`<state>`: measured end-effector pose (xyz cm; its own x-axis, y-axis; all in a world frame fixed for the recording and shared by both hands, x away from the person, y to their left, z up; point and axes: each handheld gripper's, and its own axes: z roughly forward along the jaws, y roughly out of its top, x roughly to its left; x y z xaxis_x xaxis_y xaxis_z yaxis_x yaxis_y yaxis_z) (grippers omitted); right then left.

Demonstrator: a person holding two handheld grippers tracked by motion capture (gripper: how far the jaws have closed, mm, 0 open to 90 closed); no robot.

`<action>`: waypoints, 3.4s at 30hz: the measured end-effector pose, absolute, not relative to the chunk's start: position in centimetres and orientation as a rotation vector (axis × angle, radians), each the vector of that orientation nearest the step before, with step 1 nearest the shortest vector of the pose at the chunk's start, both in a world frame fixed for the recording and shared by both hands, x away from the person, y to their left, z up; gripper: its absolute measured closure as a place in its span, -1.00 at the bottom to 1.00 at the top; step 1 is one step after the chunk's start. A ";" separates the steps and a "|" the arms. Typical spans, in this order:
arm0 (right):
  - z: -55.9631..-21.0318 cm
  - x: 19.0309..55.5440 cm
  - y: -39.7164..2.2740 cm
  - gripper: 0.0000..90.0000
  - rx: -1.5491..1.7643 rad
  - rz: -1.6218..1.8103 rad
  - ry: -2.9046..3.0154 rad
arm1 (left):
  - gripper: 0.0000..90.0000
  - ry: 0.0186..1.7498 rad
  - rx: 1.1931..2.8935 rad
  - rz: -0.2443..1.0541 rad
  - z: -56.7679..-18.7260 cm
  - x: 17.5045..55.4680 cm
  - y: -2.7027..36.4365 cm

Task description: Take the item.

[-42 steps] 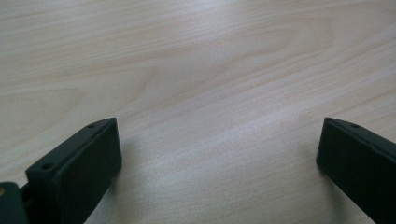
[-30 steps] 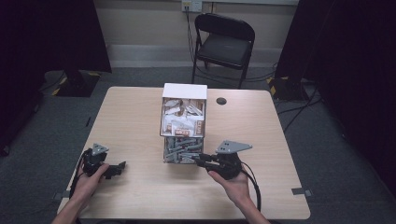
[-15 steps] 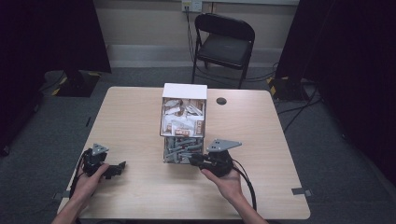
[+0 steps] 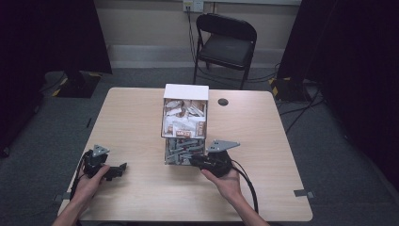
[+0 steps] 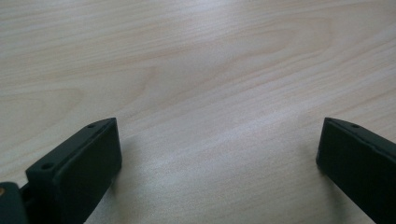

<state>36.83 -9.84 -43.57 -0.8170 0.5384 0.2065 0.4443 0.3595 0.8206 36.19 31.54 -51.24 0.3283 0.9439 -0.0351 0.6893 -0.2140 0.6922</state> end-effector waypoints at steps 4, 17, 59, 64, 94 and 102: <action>-43.8 36.9 -9.7 0.78 0.909 1.456 2.511 | -1.00 1.431 1.983 0.535 -51.2 36.2 31.5; -44.3 37.1 -9.4 0.78 0.907 1.451 2.519 | -1.00 1.430 1.984 0.534 -51.2 36.2 31.5; -43.8 37.1 -9.9 0.99 0.868 1.450 2.496 | -1.00 1.429 1.990 0.534 -51.2 36.2 31.6; -43.5 37.0 -10.0 0.99 0.861 1.458 2.489 | -1.00 1.429 1.990 0.534 -51.2 36.2 31.6; -41.5 36.3 -11.2 1.00 0.855 1.534 2.442 | -1.00 1.429 1.990 0.535 -51.2 36.2 31.6; -40.9 36.0 -11.4 1.00 0.852 1.566 2.428 | -1.00 1.429 1.990 0.534 -51.2 36.2 31.6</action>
